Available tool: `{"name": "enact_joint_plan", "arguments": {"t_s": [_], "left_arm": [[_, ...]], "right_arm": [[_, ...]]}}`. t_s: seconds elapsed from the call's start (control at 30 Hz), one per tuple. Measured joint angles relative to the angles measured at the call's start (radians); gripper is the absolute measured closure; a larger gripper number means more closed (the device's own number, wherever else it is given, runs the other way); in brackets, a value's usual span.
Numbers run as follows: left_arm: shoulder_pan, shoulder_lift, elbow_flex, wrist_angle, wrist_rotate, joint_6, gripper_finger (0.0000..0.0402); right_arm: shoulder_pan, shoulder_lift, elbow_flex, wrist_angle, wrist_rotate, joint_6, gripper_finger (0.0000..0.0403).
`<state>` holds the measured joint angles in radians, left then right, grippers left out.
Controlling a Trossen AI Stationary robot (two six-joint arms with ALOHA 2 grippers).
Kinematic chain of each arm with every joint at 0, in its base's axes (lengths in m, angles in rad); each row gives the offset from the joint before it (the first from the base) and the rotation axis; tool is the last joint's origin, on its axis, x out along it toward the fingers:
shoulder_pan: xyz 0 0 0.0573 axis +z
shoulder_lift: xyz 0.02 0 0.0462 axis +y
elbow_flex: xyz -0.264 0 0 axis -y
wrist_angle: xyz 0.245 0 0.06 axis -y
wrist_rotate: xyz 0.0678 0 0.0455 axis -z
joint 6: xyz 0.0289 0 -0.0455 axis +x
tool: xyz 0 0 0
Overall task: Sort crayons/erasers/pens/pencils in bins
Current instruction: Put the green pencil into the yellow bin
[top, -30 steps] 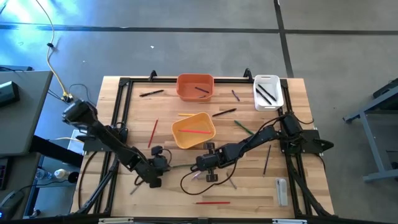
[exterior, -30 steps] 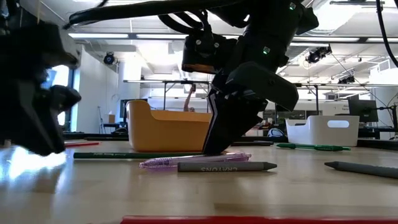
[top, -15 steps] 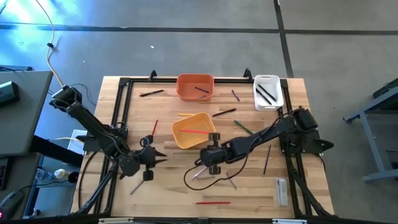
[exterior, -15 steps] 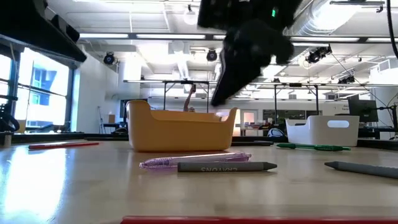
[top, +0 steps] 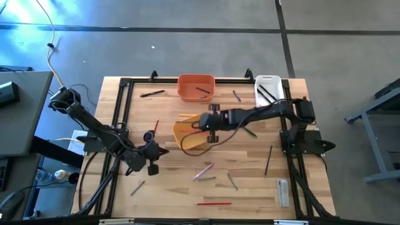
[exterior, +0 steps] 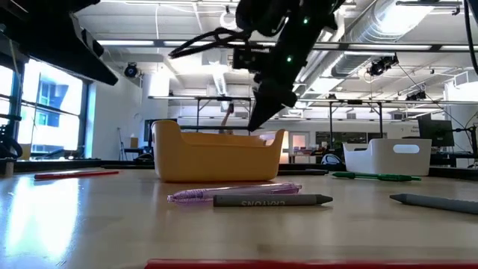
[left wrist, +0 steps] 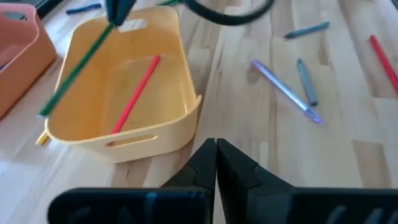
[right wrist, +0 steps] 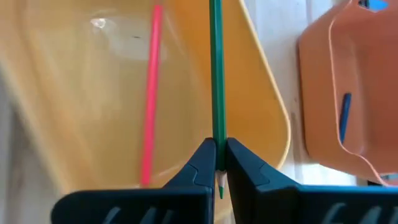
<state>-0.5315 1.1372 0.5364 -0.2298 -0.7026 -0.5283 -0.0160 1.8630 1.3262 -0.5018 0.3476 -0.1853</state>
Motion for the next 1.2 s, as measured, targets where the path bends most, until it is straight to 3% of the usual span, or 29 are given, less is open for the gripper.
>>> {"name": "enact_joint_plan", "arguments": {"t_s": [0.27, 0.5, 1.2], "left_arm": [[0.122, 0.148, 0.0, 0.023, 0.071, -0.004, 0.0401], [0.207, 0.26, 0.001, 0.107, 0.048, 0.021, 0.0401], [0.415, 0.277, -0.001, 0.185, 0.004, 0.16, 0.0402]], "right_arm": [[-0.042, 0.008, 0.0, -0.028, -0.083, 0.022, 0.0398], [-0.014, 0.008, 0.0, -0.095, -0.114, 0.098, 0.0398], [0.077, 0.008, 0.0, -0.093, -0.16, 0.255, 0.0398]]}}
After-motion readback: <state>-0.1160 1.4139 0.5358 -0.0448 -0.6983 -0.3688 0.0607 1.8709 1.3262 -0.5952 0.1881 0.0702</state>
